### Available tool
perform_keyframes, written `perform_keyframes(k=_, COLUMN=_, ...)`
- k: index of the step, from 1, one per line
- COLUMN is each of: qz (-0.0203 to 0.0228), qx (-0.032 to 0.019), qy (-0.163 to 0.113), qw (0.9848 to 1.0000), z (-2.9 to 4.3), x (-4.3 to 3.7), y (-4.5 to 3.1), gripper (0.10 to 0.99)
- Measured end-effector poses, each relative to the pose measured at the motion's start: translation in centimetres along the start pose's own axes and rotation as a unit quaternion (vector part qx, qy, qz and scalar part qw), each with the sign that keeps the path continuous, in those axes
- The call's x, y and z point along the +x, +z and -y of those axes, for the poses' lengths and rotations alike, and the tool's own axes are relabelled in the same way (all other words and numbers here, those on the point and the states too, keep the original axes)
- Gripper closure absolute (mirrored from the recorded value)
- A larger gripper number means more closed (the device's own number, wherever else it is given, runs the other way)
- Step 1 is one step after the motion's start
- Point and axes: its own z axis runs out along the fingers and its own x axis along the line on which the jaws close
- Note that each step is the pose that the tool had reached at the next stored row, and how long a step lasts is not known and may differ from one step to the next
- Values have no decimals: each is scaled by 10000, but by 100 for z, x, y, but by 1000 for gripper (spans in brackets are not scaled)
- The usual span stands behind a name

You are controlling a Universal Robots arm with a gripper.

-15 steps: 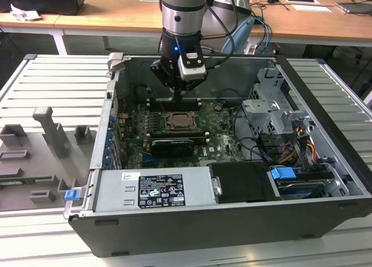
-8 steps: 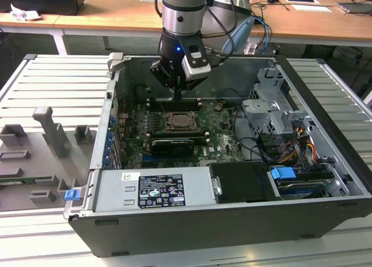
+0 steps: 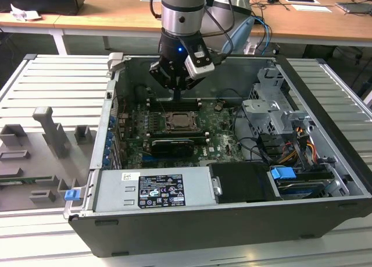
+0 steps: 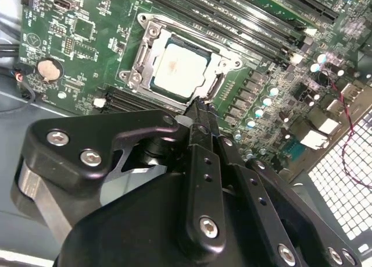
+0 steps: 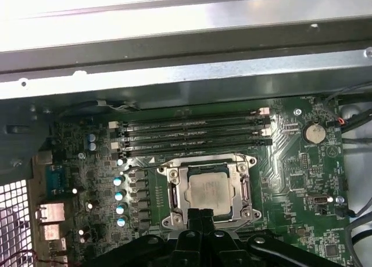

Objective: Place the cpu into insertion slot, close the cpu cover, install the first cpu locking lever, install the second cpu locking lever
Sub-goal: 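Install the first cpu locking lever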

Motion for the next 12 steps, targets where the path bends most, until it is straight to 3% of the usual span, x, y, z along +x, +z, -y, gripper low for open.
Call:
perform_keyframes(k=6, qz=-2, qx=1, qy=-43, qw=10000, z=4, x=37, y=8, gripper=980)
perform_keyframes(k=12, qz=-11, qx=1, qy=-443, qw=9990, z=5, x=46, y=14, gripper=980)
